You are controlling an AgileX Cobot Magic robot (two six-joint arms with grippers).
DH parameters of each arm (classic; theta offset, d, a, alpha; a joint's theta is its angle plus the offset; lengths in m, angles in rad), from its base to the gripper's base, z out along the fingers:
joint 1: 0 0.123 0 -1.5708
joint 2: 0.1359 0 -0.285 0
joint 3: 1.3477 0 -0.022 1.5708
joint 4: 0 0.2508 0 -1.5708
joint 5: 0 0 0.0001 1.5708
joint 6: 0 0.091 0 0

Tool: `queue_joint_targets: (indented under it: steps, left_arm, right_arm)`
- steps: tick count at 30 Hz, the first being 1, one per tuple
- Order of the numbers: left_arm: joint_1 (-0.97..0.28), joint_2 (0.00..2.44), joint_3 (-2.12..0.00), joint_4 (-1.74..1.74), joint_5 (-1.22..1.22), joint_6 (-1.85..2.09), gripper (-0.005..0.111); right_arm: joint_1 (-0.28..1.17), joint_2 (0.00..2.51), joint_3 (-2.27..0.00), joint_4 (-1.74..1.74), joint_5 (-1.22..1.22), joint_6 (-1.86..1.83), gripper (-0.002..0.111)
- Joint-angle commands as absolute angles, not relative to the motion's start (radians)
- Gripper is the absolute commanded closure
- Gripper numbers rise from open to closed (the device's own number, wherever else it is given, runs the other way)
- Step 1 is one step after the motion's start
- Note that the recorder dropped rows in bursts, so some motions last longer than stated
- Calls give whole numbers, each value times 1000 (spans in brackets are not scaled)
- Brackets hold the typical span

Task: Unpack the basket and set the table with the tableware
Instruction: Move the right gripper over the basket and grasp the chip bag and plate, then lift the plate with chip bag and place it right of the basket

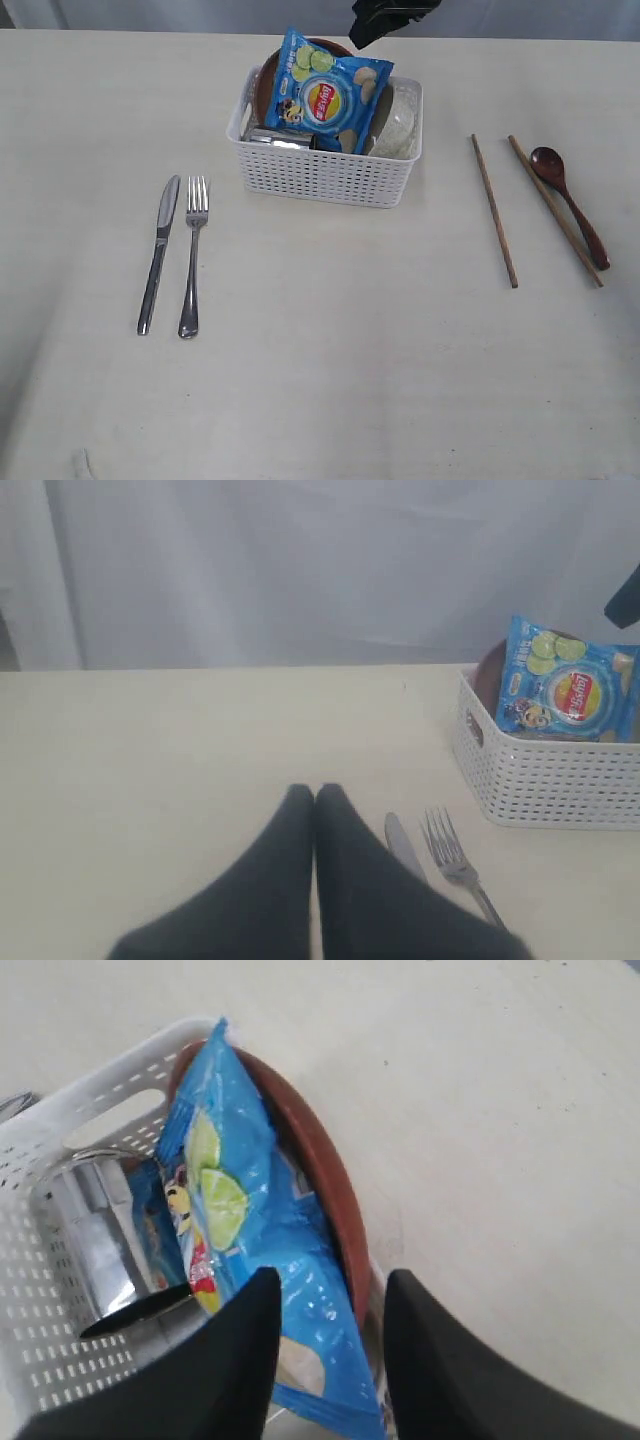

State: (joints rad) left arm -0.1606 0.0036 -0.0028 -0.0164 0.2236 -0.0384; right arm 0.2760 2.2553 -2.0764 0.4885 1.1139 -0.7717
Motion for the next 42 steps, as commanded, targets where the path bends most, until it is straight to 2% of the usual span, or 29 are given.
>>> queue_joint_targets:
  steps: [1, 6, 9, 16, 19, 22, 23, 25, 26, 31, 42]
  left_arm:
    - [-162, 0, 0, -19, 213, -38, 107]
    - [-162, 0, 0, -19, 213, -38, 107]
    - [-162, 0, 0, -19, 213, -38, 107]
    - [-162, 0, 0, -19, 213, -38, 107]
    - [-162, 0, 0, -19, 213, -38, 107]
    - [-162, 0, 0, -19, 213, -38, 107]
    - [-162, 0, 0, -19, 213, -38, 107]
    - [-162, 0, 0, -19, 213, -38, 107]
    - [-162, 0, 0, -19, 213, -38, 107]
    - [-162, 0, 0, -19, 213, -38, 107]
    - [-162, 0, 0, -19, 213, -38, 107]
  right_arm:
    - [270, 2250, -2081, 616, 1204, -950, 71]
    - [275, 2250, -2081, 665, 1148, -1027, 38]
    - [285, 2254, -2081, 665, 1044, -1029, 29]
    - [386, 2306, -2081, 631, 921, -1091, 28]
    - [412, 2336, -2081, 486, 806, -987, 28]
    - [409, 2351, -2081, 443, 798, -932, 28]
    - [409, 2353, -2081, 433, 809, -926, 30]
    - [409, 2355, -2081, 442, 834, -914, 45]
    - [409, 2355, -2081, 453, 839, -914, 61]
    - [409, 2344, -2081, 453, 839, -939, 109]
    - [409, 2241, -2081, 453, 804, -950, 108]
